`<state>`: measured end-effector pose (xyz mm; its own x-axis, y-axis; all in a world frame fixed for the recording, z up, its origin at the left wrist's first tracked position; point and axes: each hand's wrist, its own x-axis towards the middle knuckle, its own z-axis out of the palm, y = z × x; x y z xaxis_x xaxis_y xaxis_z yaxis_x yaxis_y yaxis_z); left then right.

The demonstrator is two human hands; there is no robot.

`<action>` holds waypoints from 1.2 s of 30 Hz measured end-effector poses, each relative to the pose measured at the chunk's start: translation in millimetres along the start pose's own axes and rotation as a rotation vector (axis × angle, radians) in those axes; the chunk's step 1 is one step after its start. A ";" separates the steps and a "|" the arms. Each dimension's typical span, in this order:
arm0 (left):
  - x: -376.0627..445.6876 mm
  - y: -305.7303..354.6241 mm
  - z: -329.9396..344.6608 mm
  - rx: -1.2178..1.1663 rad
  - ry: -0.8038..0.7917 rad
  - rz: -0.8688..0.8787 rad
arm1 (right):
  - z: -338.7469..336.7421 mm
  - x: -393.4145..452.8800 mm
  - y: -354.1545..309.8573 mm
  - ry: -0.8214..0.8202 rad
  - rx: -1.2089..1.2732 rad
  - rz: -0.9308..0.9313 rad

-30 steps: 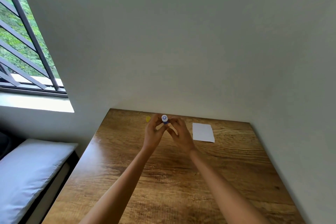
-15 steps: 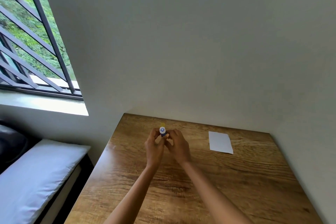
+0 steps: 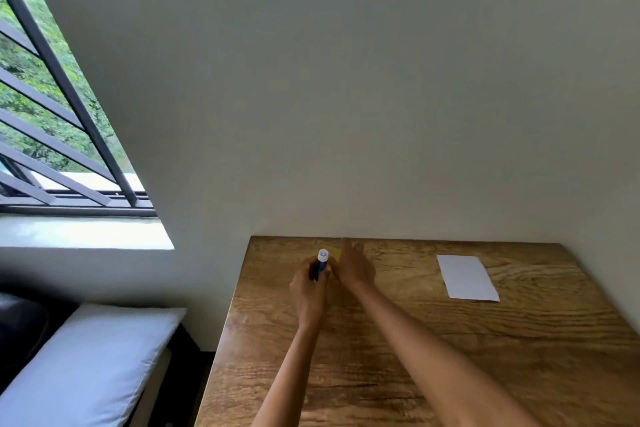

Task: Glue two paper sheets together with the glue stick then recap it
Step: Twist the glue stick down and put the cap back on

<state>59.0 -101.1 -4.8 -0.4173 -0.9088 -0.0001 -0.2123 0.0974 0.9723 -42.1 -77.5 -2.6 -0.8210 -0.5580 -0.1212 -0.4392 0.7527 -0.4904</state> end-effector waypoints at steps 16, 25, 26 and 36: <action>-1.0 24.5 11.4 0.032 -0.182 0.131 | -60.1 -20.6 15.7 0.051 0.773 -0.198; -46.3 66.1 48.9 -0.059 -0.238 0.192 | -126.0 -63.6 67.3 0.022 1.078 -0.285; -50.7 67.4 54.5 -0.055 -0.245 0.199 | -129.3 -66.0 72.5 0.024 1.081 -0.285; -78.9 77.8 85.8 -0.017 -0.255 0.247 | -152.8 -74.1 99.7 0.102 0.801 -0.371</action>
<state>-0.4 13.0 50.8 -0.6619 -0.7277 0.1796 -0.0636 0.2932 0.9539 -80.8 92.2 89.3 -0.7221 -0.6544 0.2243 -0.3277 0.0380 -0.9440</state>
